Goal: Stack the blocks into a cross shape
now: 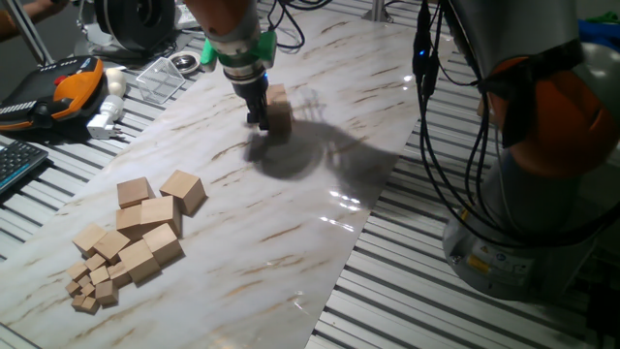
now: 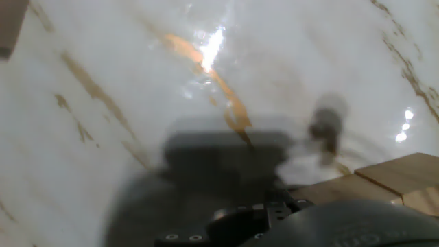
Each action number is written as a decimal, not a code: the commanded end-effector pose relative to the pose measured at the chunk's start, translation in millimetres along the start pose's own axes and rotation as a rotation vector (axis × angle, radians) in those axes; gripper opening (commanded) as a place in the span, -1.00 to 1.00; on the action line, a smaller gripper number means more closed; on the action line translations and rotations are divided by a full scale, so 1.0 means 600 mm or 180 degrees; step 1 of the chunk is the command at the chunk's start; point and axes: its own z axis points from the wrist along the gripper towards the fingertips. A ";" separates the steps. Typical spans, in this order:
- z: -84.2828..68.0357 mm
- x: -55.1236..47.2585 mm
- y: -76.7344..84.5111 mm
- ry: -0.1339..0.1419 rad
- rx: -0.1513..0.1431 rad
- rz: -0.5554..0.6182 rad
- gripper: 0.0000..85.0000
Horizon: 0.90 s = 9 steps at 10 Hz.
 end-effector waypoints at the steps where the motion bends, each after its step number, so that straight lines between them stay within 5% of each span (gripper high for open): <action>1: 0.000 0.000 0.000 0.0056 0.0004 0.0074 -1.00; 4: 0.000 0.000 0.000 0.0144 0.0327 0.0386 -1.00; 9: 0.013 0.012 -0.036 0.0114 0.0301 0.0295 -1.00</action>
